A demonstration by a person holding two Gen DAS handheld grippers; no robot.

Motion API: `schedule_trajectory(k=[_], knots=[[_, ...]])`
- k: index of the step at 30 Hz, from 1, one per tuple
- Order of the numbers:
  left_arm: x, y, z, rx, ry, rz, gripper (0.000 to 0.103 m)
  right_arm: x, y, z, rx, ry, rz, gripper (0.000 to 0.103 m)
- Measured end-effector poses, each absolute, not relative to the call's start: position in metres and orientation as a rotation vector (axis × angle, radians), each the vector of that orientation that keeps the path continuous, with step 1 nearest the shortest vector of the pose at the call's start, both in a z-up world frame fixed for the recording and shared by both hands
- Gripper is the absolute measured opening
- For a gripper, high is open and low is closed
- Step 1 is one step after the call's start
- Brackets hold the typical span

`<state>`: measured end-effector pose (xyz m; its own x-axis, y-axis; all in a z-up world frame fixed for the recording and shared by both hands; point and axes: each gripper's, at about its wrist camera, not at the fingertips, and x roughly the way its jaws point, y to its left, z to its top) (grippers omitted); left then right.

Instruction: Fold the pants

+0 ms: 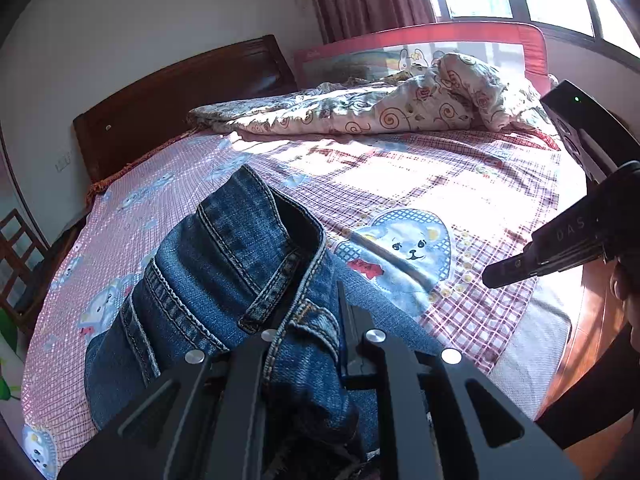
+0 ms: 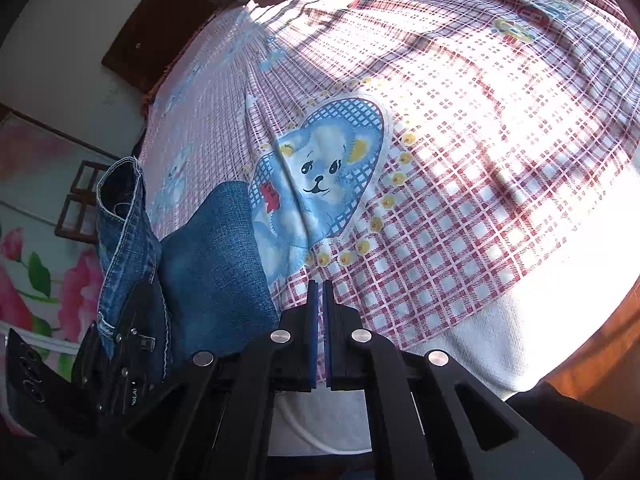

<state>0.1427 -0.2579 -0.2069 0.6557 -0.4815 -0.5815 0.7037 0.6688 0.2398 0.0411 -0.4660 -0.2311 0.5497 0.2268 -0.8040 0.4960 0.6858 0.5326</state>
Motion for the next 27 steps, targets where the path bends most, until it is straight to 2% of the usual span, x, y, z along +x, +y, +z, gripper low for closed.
schedule_trajectory(k=[2,4,6,7,8,9,10,11,15,19,21,22,25,27], knots=[[0.138,-0.272,-0.215,0.548,0.494,-0.727,0.010,0.043,-0.466,-0.229,0.824,0.997,-0.190,0.001],[0.137,-0.286,-0.238,0.642,0.577,-0.774,0.011,0.045,-0.468,-0.220,0.803,0.966,-0.196,0.001],[0.129,-0.292,-0.260,0.734,0.614,-0.800,0.020,0.055,-0.470,-0.207,0.797,0.940,-0.181,0.001],[0.123,-0.293,-0.263,0.756,0.598,-0.798,0.028,0.063,-0.469,-0.200,0.794,0.935,-0.152,0.001],[0.118,-0.294,-0.261,0.764,0.586,-0.803,0.044,0.073,-0.465,-0.193,0.776,0.938,-0.118,0.001],[0.114,-0.293,-0.256,0.762,0.577,-0.799,0.054,0.086,-0.458,-0.185,0.742,0.946,-0.081,0.001],[0.110,-0.290,-0.249,0.751,0.544,-0.760,0.081,0.098,-0.449,-0.177,0.706,0.948,-0.040,0.001],[0.106,-0.283,-0.239,0.711,0.523,-0.763,0.097,0.110,-0.441,-0.170,0.680,0.948,0.003,0.001],[0.094,-0.234,-0.197,0.471,0.520,-0.800,0.097,0.150,-0.403,-0.148,0.591,0.963,0.159,0.001],[0.122,-0.187,-0.174,0.272,0.599,-0.687,0.096,0.177,-0.365,-0.155,0.514,1.012,0.254,0.001],[0.146,-0.167,-0.176,0.210,0.684,-0.607,0.087,0.183,-0.355,-0.164,0.504,1.029,0.251,0.001],[0.157,-0.161,-0.178,0.190,0.722,-0.569,0.075,0.186,-0.352,-0.169,0.497,1.043,0.234,0.001],[0.177,-0.141,-0.178,0.161,0.780,-0.426,0.070,0.189,-0.353,-0.185,0.466,1.076,0.134,0.001],[0.187,-0.134,-0.176,0.123,0.805,-0.365,0.070,0.191,-0.359,-0.209,0.462,1.164,0.064,0.001]])
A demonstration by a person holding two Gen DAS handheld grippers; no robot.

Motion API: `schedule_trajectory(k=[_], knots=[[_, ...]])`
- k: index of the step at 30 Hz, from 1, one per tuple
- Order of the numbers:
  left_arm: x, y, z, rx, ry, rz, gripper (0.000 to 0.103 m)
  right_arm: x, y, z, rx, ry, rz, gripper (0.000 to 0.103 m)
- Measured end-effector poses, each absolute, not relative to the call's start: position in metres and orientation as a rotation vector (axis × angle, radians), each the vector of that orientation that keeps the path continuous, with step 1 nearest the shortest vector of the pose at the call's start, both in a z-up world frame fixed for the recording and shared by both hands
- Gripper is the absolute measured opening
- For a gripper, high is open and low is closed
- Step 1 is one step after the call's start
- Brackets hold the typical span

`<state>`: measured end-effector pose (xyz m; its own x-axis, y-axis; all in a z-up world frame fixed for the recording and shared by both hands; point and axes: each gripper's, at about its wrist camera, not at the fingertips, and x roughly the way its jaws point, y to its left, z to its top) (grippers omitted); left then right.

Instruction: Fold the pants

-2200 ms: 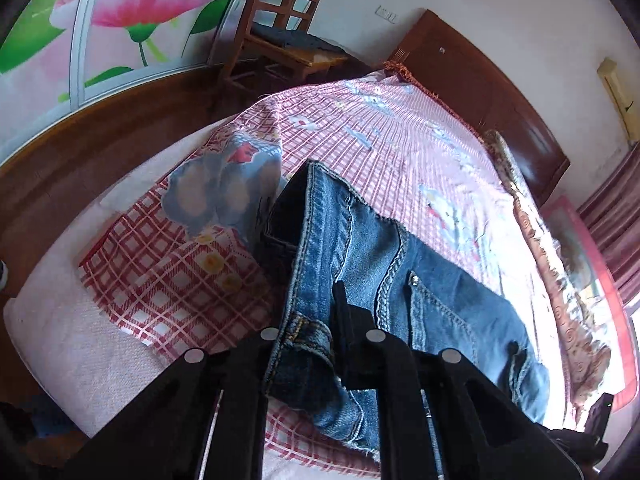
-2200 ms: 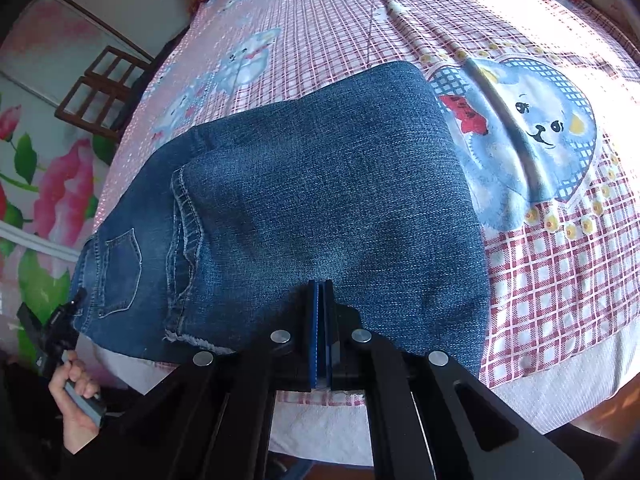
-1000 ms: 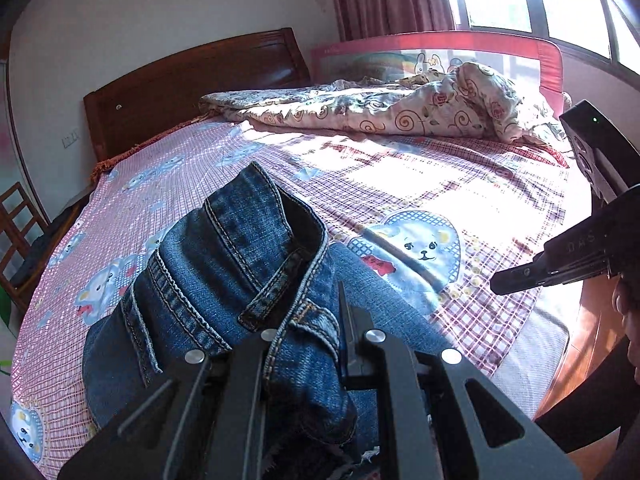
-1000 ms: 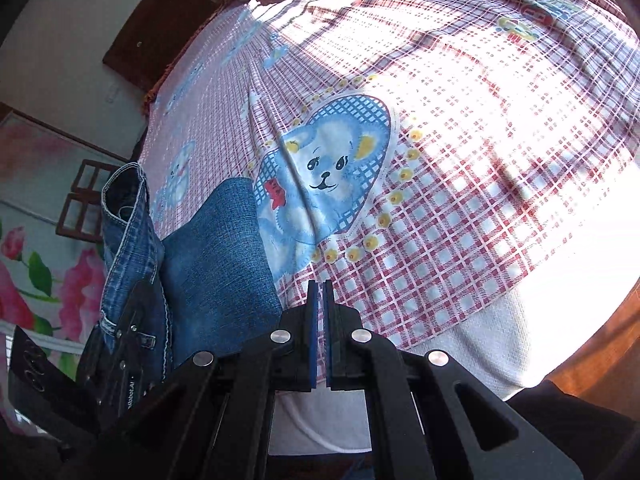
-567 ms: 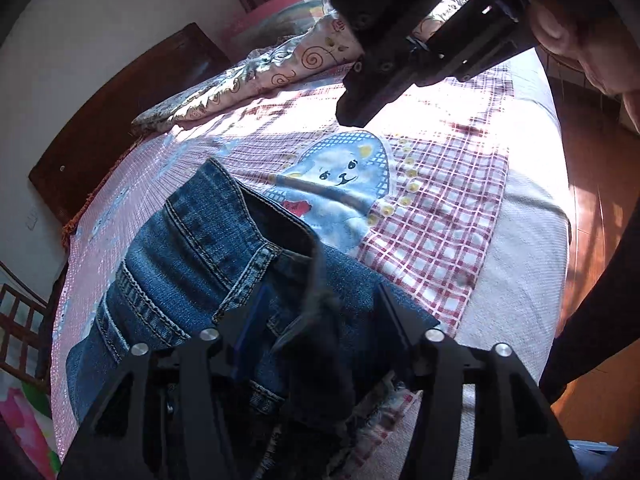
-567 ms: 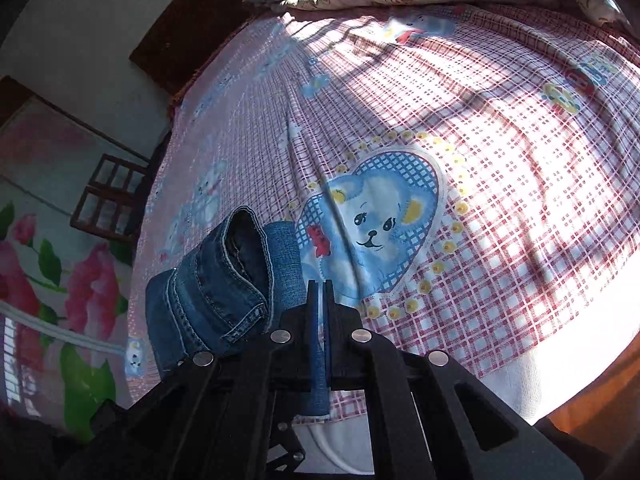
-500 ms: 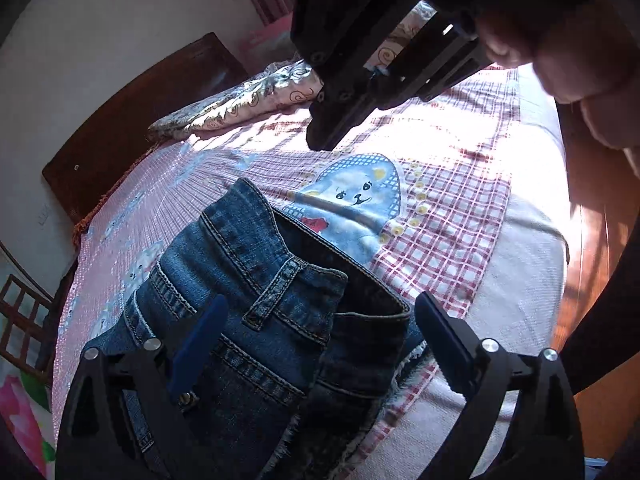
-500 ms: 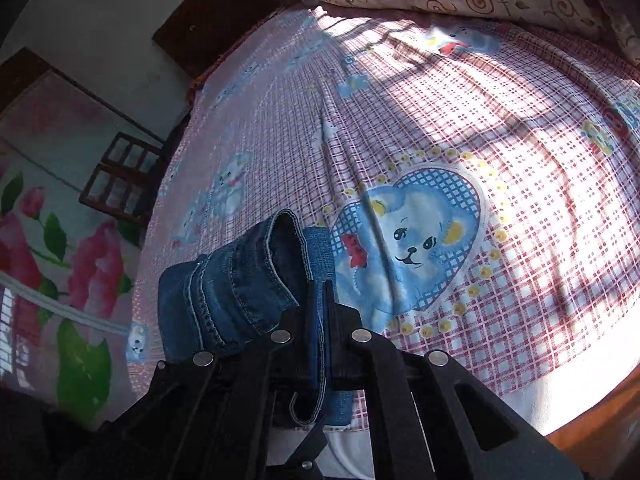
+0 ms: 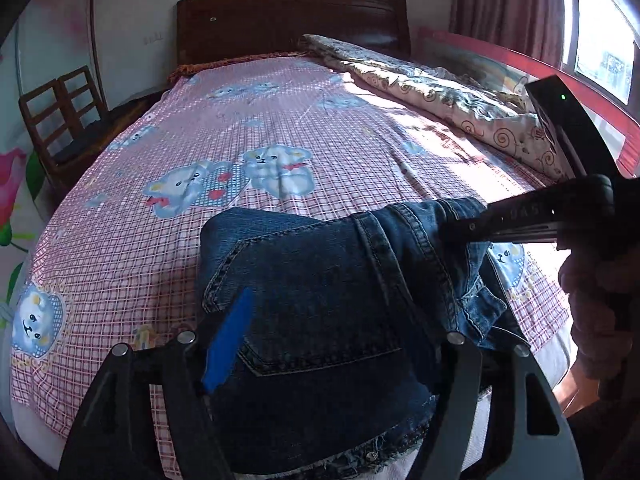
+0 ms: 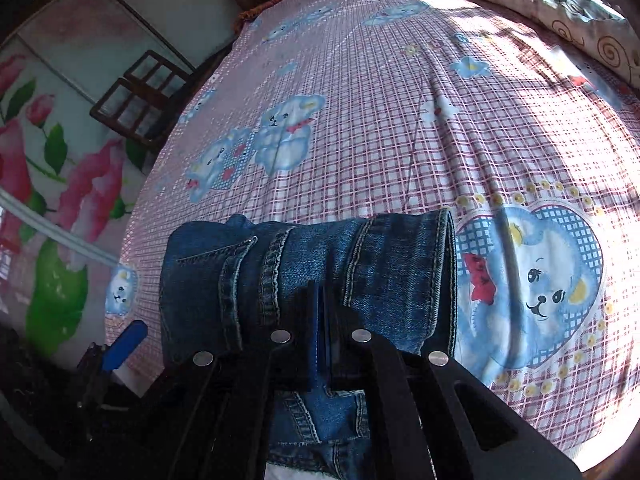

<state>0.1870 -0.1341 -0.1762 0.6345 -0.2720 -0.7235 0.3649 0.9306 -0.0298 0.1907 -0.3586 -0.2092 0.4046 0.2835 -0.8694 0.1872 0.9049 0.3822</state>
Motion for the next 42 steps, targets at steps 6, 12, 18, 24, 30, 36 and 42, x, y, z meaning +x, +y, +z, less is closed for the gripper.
schedule_trajectory(k=[6,12,18,24,30,36,42], knots=[[0.204,-0.136,-0.186,0.098,0.871,-0.287,0.071,0.179,-0.367,-0.243,0.537,1.209,0.046,0.000],[0.216,-0.144,-0.193,0.100,0.908,-0.295,0.074,0.175,-0.360,-0.236,0.470,1.240,0.017,0.000],[0.232,-0.146,-0.207,0.110,0.945,-0.253,0.084,0.160,-0.356,-0.220,0.440,1.189,0.006,0.001],[0.250,-0.150,-0.232,0.150,1.011,-0.251,0.083,0.118,-0.354,-0.232,0.401,1.172,0.027,0.011],[0.255,-0.154,-0.247,0.184,1.045,-0.288,0.085,0.104,-0.362,-0.235,0.402,1.190,0.066,0.011],[0.236,-0.118,-0.178,0.017,0.827,-0.352,0.092,0.117,-0.362,-0.171,0.361,0.996,0.013,0.040],[0.273,-0.124,-0.166,-0.051,0.820,-0.444,0.090,0.167,-0.340,-0.166,0.257,0.995,-0.023,0.040]])
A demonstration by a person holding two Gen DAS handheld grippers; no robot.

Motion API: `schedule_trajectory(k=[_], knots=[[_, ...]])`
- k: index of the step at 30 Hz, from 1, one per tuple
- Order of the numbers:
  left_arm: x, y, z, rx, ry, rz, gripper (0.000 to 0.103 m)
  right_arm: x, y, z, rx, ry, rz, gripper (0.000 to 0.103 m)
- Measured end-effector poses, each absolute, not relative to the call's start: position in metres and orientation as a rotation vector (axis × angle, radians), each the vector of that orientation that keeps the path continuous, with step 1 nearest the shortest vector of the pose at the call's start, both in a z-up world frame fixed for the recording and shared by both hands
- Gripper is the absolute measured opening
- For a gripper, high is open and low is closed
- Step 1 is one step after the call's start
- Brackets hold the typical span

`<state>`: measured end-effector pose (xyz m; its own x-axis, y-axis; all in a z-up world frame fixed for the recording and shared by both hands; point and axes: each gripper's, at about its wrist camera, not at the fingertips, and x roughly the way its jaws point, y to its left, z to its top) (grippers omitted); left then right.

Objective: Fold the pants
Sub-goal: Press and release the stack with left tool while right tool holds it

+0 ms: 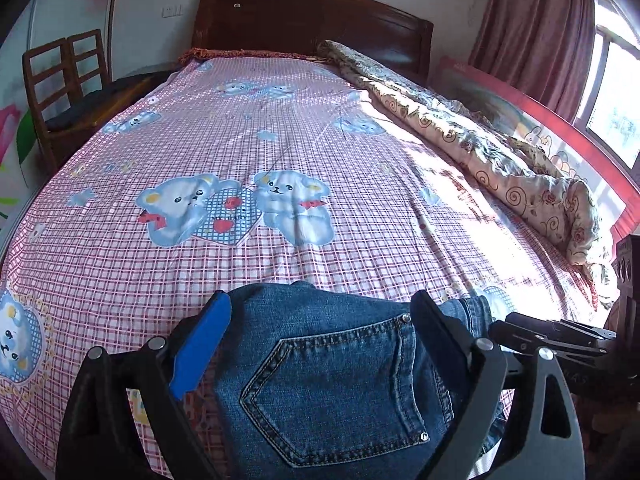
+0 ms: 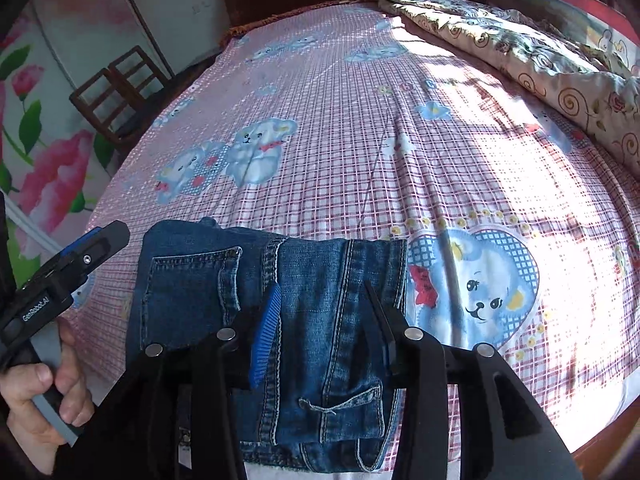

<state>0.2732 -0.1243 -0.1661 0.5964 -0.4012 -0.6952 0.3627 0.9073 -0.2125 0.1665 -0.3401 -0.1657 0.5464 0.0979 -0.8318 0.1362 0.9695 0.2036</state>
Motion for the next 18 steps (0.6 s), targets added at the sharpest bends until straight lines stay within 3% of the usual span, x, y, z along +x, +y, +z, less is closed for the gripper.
schedule_trajectory(k=[4,5,8,11,15,18], knots=[[0.305,-0.144,-0.194,-0.021,0.958,-0.481,0.072,0.191,-0.337,-0.181,0.204,1.042,-0.042,0.040],[0.312,-0.147,-0.205,-0.017,1.004,-0.480,0.059,0.193,-0.340,-0.188,0.200,1.056,-0.056,0.040],[0.330,-0.150,-0.236,0.012,1.097,-0.434,0.039,0.196,-0.360,-0.225,0.214,1.159,-0.128,0.040],[0.340,-0.149,-0.252,0.035,1.133,-0.407,0.021,0.187,-0.370,-0.238,0.259,1.115,-0.078,0.038],[0.334,-0.136,-0.240,-0.006,1.092,-0.414,0.019,0.186,-0.368,-0.227,0.263,1.105,-0.072,0.038],[0.304,-0.119,-0.203,-0.043,0.955,-0.442,0.037,0.171,-0.373,-0.203,0.320,1.038,-0.050,0.038]])
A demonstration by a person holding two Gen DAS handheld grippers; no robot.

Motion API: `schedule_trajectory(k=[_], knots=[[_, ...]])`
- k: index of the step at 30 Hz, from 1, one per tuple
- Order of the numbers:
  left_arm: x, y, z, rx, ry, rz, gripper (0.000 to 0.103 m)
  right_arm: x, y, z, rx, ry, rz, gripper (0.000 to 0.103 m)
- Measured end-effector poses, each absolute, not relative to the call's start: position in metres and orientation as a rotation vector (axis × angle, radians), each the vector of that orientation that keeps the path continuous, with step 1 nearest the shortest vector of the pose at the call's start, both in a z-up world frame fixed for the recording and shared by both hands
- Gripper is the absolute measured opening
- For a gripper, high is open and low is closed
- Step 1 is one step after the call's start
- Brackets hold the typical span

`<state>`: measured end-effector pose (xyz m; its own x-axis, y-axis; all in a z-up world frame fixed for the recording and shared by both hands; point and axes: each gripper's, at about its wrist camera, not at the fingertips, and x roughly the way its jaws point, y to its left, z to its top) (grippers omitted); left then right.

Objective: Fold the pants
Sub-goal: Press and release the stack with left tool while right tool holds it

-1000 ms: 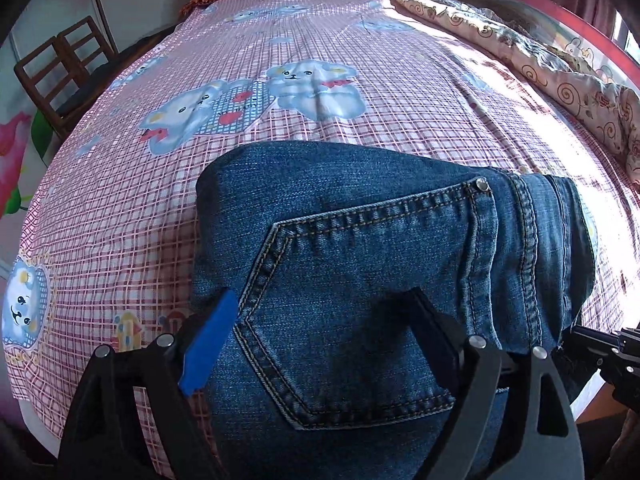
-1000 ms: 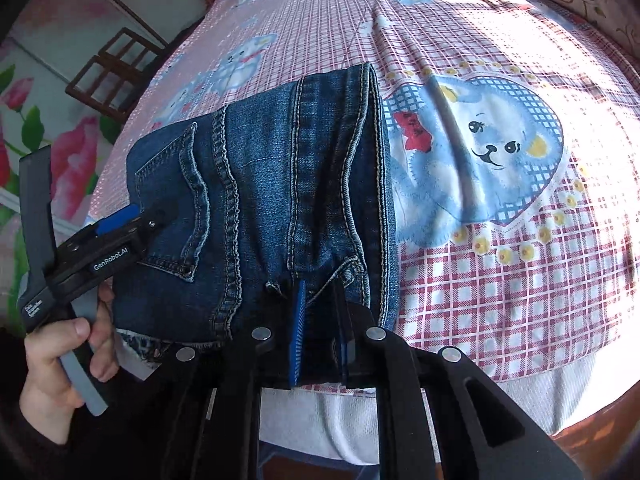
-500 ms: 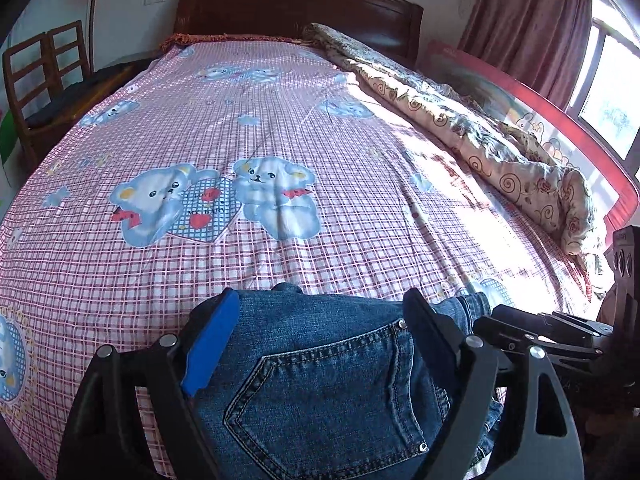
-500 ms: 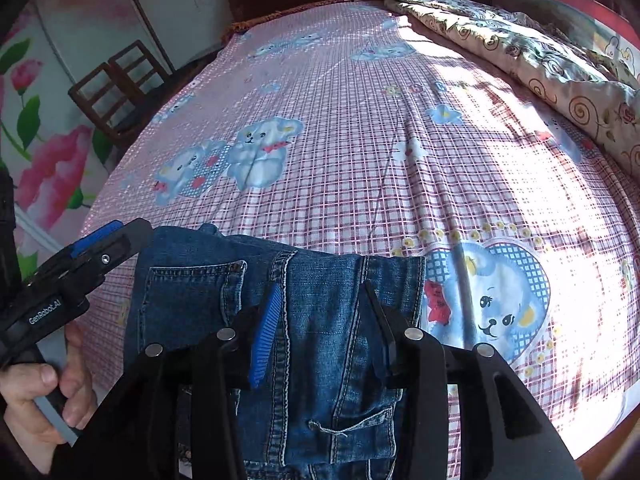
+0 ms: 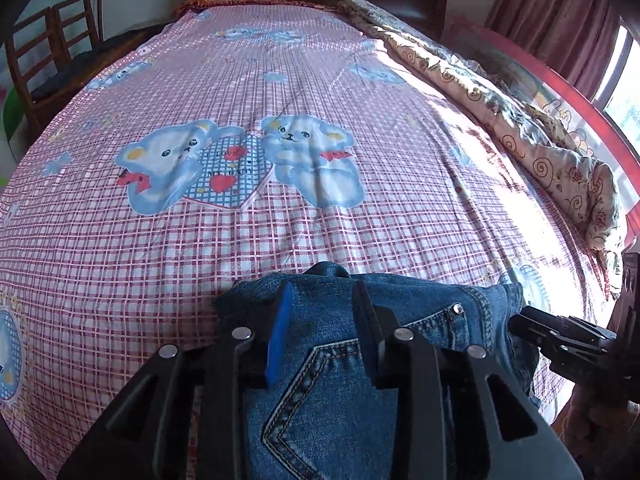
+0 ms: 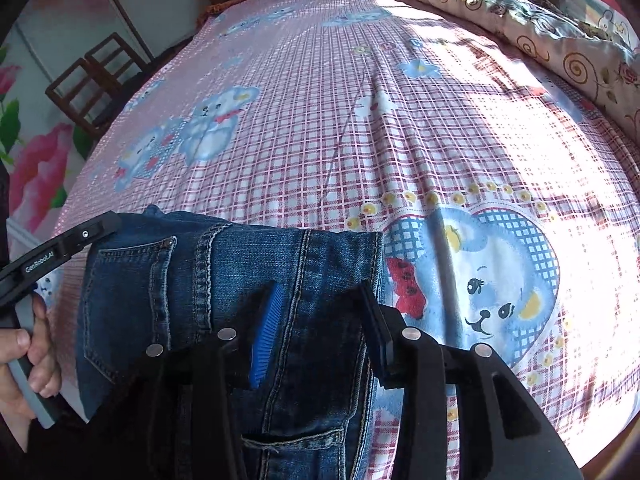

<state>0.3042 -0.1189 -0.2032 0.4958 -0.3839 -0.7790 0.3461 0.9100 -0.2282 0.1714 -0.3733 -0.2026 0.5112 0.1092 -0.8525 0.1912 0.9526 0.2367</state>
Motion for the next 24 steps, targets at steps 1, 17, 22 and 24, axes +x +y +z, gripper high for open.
schedule_trajectory(k=[1,17,22,24], knots=[[0.289,-0.113,-0.190,-0.060,0.906,-0.463,0.039,0.164,-0.371,-0.194,0.309,1.019,-0.053,0.038],[0.190,-0.114,-0.256,0.017,0.949,-0.470,0.016,0.098,-0.313,-0.232,0.042,1.030,-0.020,0.004],[0.192,-0.103,-0.209,-0.056,0.839,-0.490,0.024,0.118,-0.329,-0.194,0.125,0.970,-0.022,0.004],[0.207,-0.101,-0.192,-0.106,0.800,-0.484,0.030,0.138,-0.333,-0.191,0.117,0.971,-0.044,0.004]])
